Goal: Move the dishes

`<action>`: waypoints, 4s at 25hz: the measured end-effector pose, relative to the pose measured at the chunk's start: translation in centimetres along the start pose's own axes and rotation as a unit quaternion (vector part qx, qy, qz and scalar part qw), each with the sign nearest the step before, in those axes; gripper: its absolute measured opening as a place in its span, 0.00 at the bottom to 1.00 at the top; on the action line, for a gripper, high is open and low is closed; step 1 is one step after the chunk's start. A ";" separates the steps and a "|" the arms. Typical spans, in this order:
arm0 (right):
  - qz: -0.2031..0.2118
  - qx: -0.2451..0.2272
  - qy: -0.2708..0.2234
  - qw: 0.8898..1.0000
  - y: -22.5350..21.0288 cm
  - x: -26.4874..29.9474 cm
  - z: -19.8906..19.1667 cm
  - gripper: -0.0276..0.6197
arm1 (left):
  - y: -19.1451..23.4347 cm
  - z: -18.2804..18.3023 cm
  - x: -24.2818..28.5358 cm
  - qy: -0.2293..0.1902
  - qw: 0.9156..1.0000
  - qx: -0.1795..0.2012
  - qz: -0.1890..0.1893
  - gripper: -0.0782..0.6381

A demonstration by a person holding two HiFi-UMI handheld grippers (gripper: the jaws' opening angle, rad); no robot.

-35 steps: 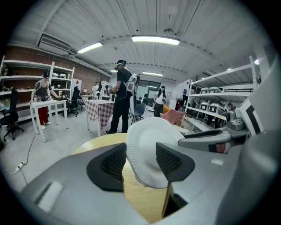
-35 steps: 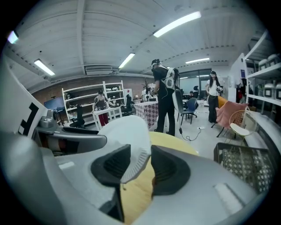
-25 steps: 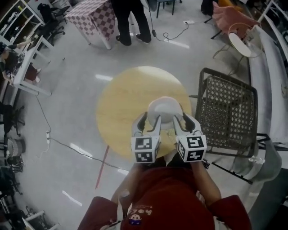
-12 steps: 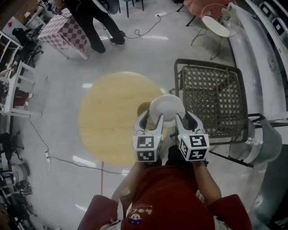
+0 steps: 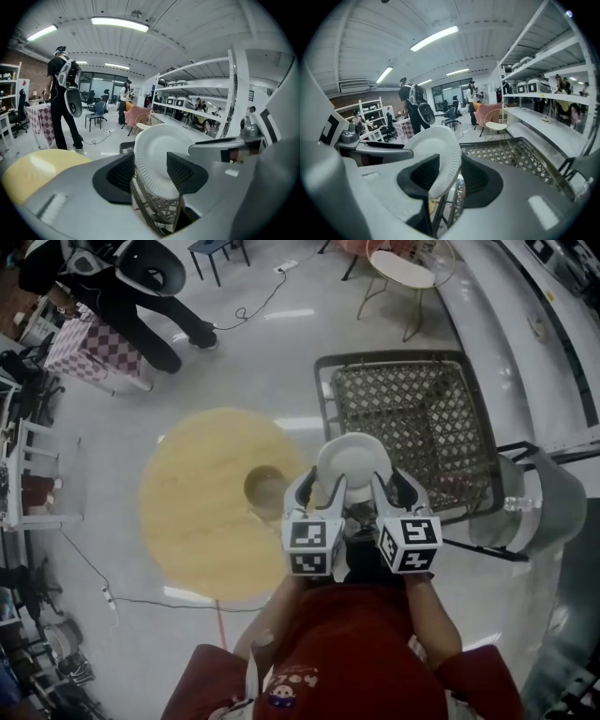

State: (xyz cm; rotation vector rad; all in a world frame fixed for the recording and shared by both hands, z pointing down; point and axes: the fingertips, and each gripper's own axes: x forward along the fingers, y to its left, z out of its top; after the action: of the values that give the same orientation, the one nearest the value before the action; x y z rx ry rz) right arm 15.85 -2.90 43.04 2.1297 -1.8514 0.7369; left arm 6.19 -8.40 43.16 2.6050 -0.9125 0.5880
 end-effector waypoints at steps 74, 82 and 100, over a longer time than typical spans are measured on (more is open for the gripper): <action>-0.036 0.106 0.211 0.971 -19.8 9.9 -23.0 0.27 | -9.6 -21.6 20.9 0.249 0.969 0.003 -0.006 0.44; -0.053 0.110 0.191 0.974 -20.6 9.7 -21.8 0.30 | -9.4 -20.9 20.8 0.236 0.972 -0.002 -0.005 0.48; -0.048 0.044 0.104 0.992 -16.3 6.2 -10.6 0.30 | -7.9 -9.7 16.3 0.119 0.993 -0.007 0.004 0.48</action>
State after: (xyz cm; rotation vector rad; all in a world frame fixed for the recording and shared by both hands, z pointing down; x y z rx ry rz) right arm 29.86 -0.25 57.68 2.0873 -1.6254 0.9929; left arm 20.22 -6.85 58.11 2.4525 -0.8464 0.8700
